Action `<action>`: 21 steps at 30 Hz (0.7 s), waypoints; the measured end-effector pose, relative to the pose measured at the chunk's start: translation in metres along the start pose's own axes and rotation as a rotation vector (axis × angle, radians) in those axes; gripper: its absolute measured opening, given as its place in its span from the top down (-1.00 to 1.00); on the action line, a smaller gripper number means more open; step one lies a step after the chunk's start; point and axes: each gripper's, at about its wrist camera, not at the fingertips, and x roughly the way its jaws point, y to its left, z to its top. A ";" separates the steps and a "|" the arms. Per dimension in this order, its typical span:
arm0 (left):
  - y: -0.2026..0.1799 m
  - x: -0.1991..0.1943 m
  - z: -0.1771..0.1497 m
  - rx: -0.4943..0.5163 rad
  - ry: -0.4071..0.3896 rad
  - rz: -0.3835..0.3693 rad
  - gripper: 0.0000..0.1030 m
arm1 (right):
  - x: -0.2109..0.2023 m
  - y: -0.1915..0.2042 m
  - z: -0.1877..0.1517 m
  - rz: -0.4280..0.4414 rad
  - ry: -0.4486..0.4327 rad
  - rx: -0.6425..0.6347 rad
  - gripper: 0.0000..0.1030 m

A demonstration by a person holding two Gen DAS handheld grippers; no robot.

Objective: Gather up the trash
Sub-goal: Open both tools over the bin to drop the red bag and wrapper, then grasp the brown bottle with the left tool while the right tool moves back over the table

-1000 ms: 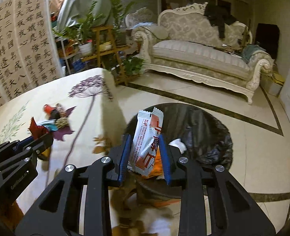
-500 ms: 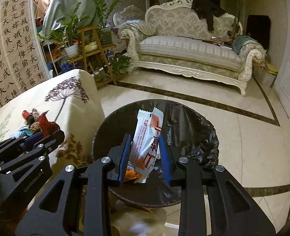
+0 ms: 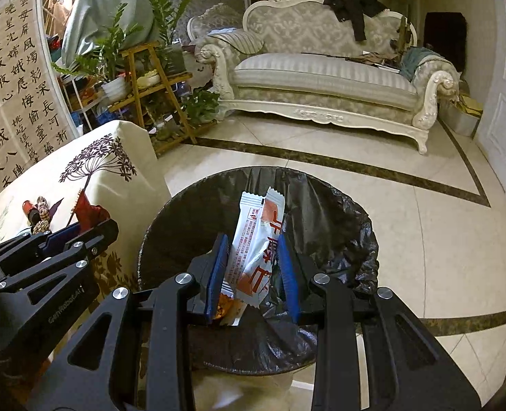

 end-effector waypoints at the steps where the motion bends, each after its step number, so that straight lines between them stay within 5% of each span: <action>1: -0.001 0.000 0.001 -0.002 0.000 0.004 0.23 | 0.000 -0.001 0.000 0.001 -0.001 0.004 0.38; 4: 0.000 -0.002 0.002 -0.012 -0.012 0.004 -0.01 | -0.002 -0.001 0.000 -0.001 -0.013 0.011 0.07; 21: 0.015 -0.015 -0.002 -0.040 -0.030 0.029 -0.37 | -0.010 -0.002 0.001 -0.017 -0.023 0.019 0.05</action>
